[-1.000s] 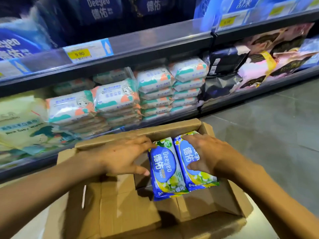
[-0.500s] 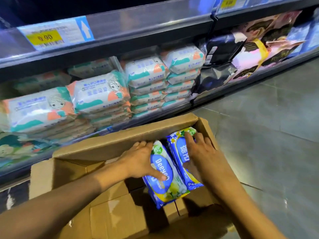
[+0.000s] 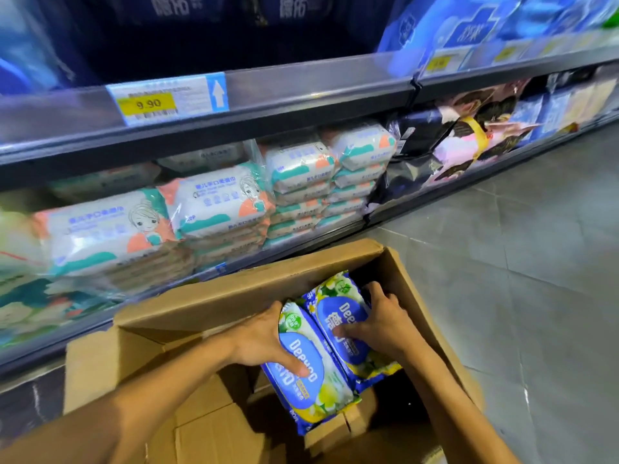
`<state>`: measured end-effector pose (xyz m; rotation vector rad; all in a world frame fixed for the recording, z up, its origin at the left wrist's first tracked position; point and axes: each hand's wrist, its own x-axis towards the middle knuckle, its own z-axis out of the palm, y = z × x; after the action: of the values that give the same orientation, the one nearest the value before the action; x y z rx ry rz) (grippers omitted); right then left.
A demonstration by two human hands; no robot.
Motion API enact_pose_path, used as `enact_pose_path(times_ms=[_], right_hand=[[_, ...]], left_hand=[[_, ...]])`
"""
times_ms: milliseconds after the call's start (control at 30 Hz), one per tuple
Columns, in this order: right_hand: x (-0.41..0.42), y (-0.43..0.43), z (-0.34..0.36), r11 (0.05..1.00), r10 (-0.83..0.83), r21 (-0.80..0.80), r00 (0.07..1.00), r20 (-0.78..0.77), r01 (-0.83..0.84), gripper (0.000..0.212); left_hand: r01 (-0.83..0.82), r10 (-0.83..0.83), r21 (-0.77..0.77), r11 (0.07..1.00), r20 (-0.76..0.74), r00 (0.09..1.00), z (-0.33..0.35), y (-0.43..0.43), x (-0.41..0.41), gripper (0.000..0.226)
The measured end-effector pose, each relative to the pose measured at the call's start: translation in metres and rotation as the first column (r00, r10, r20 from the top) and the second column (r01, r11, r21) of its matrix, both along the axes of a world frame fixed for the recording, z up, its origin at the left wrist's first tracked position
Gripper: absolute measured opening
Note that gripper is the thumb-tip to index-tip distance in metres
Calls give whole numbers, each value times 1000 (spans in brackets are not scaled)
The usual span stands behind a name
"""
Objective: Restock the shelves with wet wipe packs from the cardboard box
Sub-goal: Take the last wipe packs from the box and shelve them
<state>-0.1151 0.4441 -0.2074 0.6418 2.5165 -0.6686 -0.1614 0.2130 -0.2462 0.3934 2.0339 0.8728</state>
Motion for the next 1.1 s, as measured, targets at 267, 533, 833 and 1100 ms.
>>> enact_pose_path(times_ms=[267,533,833,1100], right_hand=[[10,-4,1,997,-46,-65,998,-34,44,95],[-17,4,179,938,224,-212,946,-233,-274,44],[-53,-9,377,913,396,93,805,-443,-398,58],[-64,-4,378,936,243,-44,730,-638,-350,45]], left_hand=[[-122,120,105,987,27,992,8,-19,23,90],[-323,353,482,814,30,935,131,-58,13,59],[-460,643,767,448,82,762,260,-77,-1,48],[-428,786,832,353,-15,619,309,-87,3,58]])
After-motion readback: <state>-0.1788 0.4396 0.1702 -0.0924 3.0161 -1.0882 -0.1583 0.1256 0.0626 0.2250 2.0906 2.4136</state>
